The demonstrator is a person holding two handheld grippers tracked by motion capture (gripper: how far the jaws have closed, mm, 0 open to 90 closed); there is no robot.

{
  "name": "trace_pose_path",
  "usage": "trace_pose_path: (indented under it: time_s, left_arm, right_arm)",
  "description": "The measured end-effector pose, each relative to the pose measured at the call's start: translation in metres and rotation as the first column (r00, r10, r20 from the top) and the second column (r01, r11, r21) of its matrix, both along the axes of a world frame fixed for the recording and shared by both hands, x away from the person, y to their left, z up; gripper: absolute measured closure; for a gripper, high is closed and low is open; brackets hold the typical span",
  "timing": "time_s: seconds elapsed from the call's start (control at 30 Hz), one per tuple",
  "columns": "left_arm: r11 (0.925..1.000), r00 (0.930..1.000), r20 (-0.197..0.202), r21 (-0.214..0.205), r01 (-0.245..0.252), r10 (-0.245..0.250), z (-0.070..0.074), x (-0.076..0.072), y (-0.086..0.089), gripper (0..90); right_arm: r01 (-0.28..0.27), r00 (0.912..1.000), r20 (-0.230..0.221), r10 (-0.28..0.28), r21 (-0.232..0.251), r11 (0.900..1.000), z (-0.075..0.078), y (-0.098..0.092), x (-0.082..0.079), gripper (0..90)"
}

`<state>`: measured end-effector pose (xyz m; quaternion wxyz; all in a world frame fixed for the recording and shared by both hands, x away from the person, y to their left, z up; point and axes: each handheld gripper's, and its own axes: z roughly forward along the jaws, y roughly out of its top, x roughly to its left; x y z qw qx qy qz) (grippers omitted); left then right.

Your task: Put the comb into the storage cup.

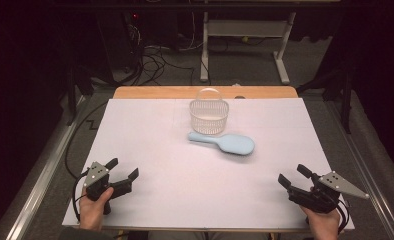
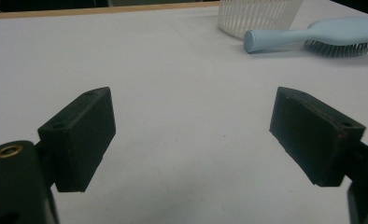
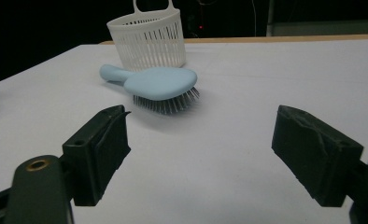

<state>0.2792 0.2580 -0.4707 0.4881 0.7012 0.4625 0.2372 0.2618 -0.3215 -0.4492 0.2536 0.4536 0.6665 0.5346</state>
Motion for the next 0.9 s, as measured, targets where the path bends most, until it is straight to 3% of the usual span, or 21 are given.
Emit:
trace_pose_path:
  time_s: [0.9]
  left_arm:
    - [1.0000,1.0000,0.005,0.007,-0.006,0.006,0.0000,0.0002,-0.0001,15.3]
  right_arm:
    - [-0.005,1.0000,0.004,0.005,-0.008,1.0000,0.0007,0.0010,-0.0008,19.7]
